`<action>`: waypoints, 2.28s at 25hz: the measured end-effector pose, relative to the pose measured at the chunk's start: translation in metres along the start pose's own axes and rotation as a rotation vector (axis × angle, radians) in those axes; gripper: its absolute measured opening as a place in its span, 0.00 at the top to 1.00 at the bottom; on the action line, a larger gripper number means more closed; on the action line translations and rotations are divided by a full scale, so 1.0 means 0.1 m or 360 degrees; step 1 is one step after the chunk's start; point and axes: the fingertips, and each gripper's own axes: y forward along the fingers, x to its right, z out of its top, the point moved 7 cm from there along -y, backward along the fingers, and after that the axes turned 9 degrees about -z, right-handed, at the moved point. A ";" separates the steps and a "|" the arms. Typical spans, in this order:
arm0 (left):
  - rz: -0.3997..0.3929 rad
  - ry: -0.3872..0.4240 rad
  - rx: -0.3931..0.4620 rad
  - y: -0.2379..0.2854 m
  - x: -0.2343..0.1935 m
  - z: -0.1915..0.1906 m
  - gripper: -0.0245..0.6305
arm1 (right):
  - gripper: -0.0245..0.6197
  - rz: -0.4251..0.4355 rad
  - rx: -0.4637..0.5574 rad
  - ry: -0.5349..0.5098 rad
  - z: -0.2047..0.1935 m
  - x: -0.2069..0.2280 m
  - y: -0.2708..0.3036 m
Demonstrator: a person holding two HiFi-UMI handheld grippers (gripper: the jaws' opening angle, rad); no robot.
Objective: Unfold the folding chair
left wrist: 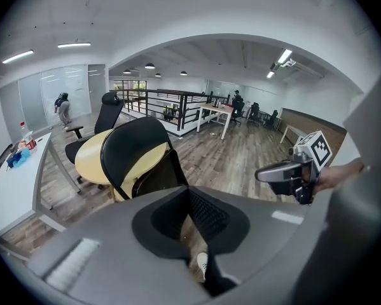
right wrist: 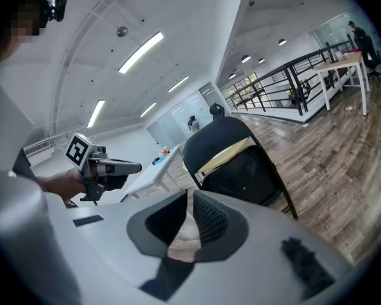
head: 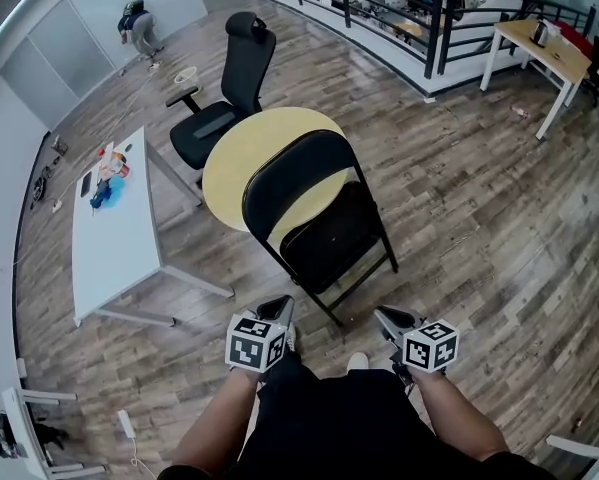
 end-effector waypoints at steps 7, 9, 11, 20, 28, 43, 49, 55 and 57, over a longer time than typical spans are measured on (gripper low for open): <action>-0.0048 0.0069 -0.0009 0.05 -0.15 0.17 0.95 | 0.91 -0.0111 0.0068 0.0049 0.02 0.09 -0.06; -0.0101 0.0137 -0.0057 0.12 -0.14 0.19 0.95 | 0.91 -0.0155 0.0088 0.0079 0.00 0.13 -0.07; -0.0136 0.0205 -0.0091 0.16 -0.17 0.22 0.95 | 0.91 -0.0200 0.0120 0.0118 0.00 0.13 -0.08; -0.0253 0.0351 -0.0094 0.42 -0.57 0.62 0.95 | 0.91 -0.0443 0.0206 0.0223 0.05 0.23 -0.09; -0.0096 0.0483 0.0026 0.53 -1.43 1.25 0.95 | 0.91 -0.0639 0.0266 0.0275 0.20 0.25 0.01; -0.0100 0.0460 -0.0107 1.42 -2.90 2.09 0.74 | 0.91 -0.0809 0.0336 0.0339 0.64 -0.06 0.68; -0.0273 0.0449 -0.0252 1.83 -3.11 2.08 0.68 | 0.91 -0.0942 0.0384 0.0381 0.55 -0.16 0.74; -0.0366 0.0495 -0.0360 2.20 -3.10 2.07 0.66 | 0.91 -0.1114 0.0429 0.0494 0.21 -0.26 0.65; -0.0359 0.0528 -0.0385 2.27 -3.08 2.07 0.66 | 0.91 -0.1161 0.0441 0.0544 0.09 -0.33 0.60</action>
